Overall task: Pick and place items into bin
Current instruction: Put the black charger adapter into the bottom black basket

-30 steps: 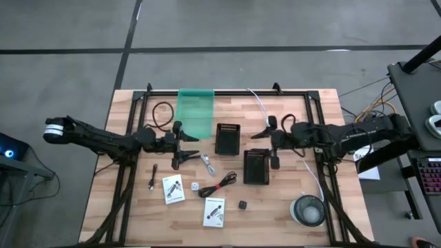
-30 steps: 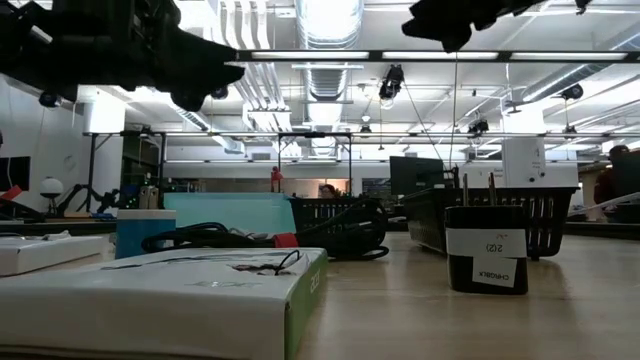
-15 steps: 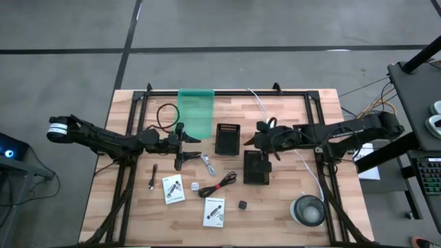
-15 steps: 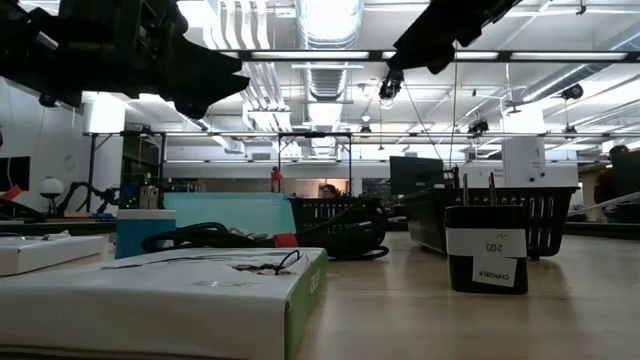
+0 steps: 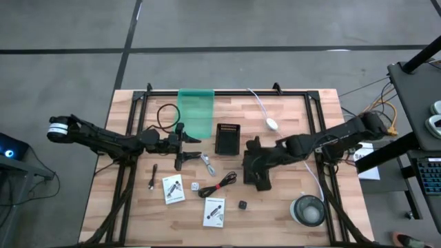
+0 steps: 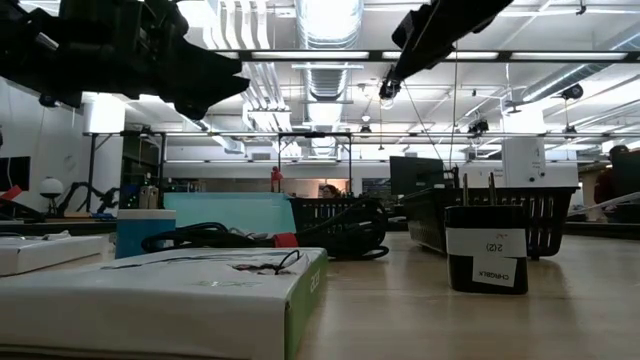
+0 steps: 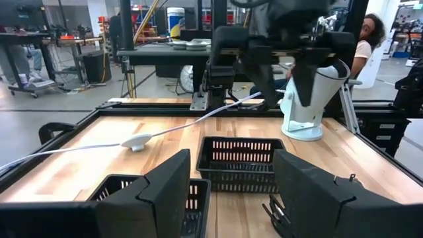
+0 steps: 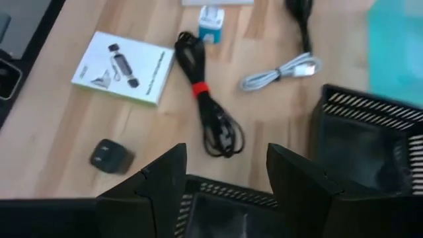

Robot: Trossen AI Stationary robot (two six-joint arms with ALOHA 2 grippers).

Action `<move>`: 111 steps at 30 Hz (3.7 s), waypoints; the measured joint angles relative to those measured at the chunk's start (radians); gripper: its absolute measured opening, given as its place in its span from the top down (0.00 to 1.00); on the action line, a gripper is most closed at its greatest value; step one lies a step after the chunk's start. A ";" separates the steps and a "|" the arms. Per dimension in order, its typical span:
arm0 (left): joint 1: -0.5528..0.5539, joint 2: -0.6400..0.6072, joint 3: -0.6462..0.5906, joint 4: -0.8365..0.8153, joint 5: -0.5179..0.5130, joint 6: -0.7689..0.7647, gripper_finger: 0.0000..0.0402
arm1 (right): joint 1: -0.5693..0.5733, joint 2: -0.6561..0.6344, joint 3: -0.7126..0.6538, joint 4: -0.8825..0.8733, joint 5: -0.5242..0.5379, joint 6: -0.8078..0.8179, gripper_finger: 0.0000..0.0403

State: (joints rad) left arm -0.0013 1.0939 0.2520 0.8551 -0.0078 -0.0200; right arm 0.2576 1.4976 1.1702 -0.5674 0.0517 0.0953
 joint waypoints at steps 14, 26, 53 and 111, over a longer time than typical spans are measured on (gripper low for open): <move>0.000 0.000 -0.002 -0.006 0.000 0.000 0.50 | 0.116 0.185 0.185 -0.071 -0.008 0.064 0.37; 0.000 -0.001 -0.003 -0.008 0.000 0.000 0.50 | 0.160 0.223 0.211 -0.155 -0.008 0.269 0.27; 0.000 -0.001 -0.003 -0.027 0.000 0.001 0.50 | 0.205 0.223 0.211 -0.048 0.196 0.658 0.32; 0.000 -0.001 -0.010 -0.005 -0.005 0.062 0.50 | 0.274 0.516 0.271 -0.108 0.053 0.600 0.31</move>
State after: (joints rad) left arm -0.0011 1.0927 0.2420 0.8500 -0.0124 0.0422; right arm 0.5320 2.0136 1.4413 -0.6750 0.1042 0.6951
